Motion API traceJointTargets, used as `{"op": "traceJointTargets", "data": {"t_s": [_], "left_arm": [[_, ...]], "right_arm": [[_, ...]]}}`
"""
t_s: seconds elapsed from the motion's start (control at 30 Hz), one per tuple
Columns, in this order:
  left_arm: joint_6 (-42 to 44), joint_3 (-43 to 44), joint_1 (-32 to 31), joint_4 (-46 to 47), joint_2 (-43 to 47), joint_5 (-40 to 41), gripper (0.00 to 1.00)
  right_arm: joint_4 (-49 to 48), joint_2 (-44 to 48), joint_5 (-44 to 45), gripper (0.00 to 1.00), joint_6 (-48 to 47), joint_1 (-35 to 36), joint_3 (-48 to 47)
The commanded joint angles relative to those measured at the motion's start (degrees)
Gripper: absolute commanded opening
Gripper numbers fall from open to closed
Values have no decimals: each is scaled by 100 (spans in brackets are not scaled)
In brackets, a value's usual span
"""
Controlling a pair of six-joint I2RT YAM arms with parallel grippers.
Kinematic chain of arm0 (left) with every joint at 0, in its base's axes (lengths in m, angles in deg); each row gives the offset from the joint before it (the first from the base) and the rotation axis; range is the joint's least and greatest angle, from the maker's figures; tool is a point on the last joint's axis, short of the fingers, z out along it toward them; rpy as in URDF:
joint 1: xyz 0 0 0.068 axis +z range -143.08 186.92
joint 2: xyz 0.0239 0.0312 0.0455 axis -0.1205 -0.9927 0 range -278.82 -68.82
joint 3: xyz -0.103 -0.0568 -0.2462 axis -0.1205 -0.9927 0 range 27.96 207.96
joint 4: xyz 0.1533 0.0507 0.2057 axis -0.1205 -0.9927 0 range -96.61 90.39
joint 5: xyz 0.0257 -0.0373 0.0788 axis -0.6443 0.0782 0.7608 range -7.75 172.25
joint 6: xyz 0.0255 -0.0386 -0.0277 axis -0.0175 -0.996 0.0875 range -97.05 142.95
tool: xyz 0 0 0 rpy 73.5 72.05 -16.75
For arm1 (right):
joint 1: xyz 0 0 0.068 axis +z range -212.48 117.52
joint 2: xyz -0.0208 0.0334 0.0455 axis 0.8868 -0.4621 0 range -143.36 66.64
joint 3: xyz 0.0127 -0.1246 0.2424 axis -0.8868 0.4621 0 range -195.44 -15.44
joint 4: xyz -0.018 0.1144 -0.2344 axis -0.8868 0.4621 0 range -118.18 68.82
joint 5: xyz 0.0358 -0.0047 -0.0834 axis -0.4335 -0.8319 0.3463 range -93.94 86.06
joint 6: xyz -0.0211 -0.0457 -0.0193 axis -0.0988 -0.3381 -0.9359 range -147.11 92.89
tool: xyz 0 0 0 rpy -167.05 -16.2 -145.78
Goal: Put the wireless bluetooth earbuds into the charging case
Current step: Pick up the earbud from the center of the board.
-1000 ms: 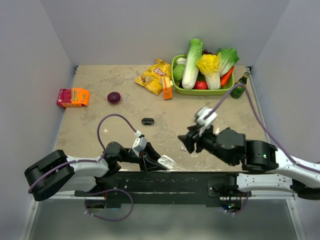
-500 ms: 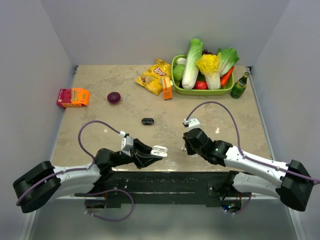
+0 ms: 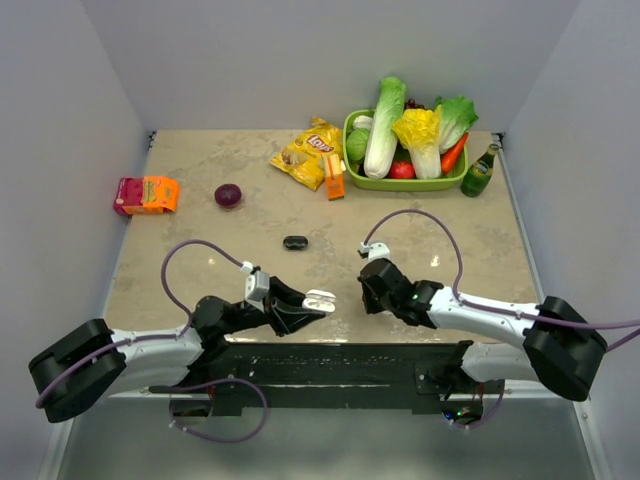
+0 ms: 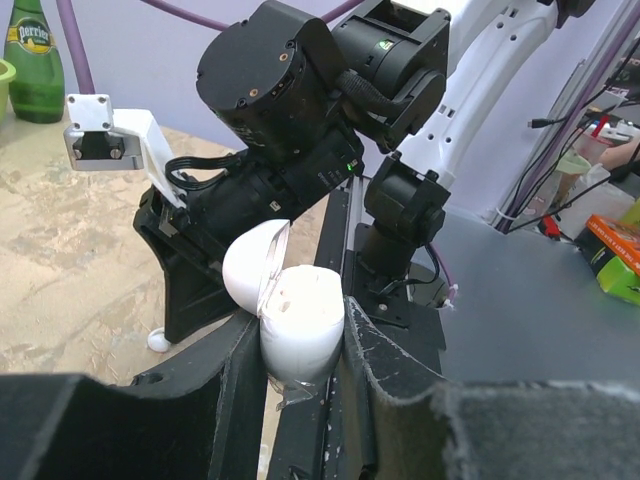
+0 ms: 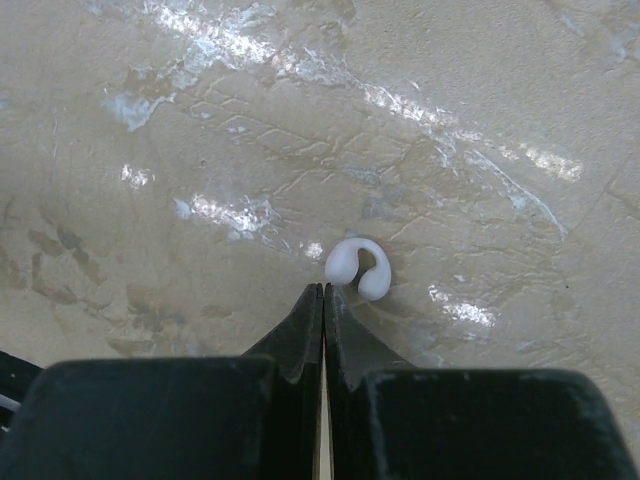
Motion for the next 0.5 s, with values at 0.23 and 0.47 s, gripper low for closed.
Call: {"op": "traceJointTargets", "data": {"t_s": [0.23,0.47], "left_arm": [[178,-527,6,732,-177,-36,0],[196,-553,6,697,-177,-28,0]], "right_arm": [[-193,-433,42,0,219,-22,-186],[-123,-723,226,0,263,-22,-344]]}}
